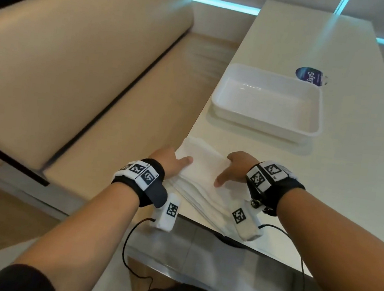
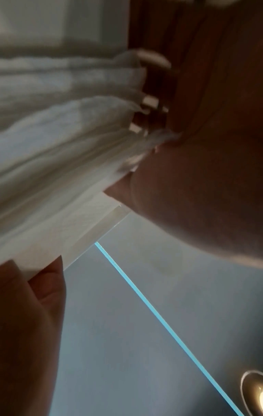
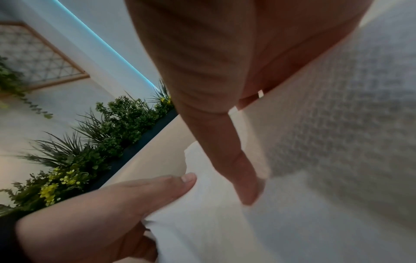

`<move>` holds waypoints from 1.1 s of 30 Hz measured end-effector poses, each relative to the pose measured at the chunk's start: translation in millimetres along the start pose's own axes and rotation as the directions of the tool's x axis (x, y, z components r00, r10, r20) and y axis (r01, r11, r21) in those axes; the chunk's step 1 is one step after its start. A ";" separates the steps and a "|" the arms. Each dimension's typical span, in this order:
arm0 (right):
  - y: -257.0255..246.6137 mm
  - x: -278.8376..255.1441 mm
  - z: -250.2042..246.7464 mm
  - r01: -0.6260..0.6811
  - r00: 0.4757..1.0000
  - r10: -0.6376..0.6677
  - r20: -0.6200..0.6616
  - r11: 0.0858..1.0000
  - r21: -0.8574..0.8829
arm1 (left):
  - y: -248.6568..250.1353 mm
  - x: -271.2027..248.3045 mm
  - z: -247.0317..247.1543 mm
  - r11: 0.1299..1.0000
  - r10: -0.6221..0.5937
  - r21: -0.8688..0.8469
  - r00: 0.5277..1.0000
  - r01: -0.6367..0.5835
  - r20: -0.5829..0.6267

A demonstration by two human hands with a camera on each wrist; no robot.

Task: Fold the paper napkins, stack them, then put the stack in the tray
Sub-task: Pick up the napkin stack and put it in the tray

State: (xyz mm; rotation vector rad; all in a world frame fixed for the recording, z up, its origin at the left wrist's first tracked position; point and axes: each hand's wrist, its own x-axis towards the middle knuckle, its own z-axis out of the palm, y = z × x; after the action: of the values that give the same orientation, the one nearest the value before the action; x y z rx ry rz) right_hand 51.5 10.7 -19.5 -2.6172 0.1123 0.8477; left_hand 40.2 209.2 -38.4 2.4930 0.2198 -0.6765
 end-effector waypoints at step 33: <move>42.5 -54.6 -86.2 0.371 0.923 -0.283 -0.260 0.480 0.795 | 98.6 -31.7 -6.7 0.230 0.420 -0.971 0.893 0.066 0.160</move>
State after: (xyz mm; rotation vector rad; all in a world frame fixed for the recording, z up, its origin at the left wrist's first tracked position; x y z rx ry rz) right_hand 46.1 -63.9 61.9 -1.6537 0.0200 0.3627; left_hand 44.0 129.5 28.1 1.0589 0.1126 -0.6266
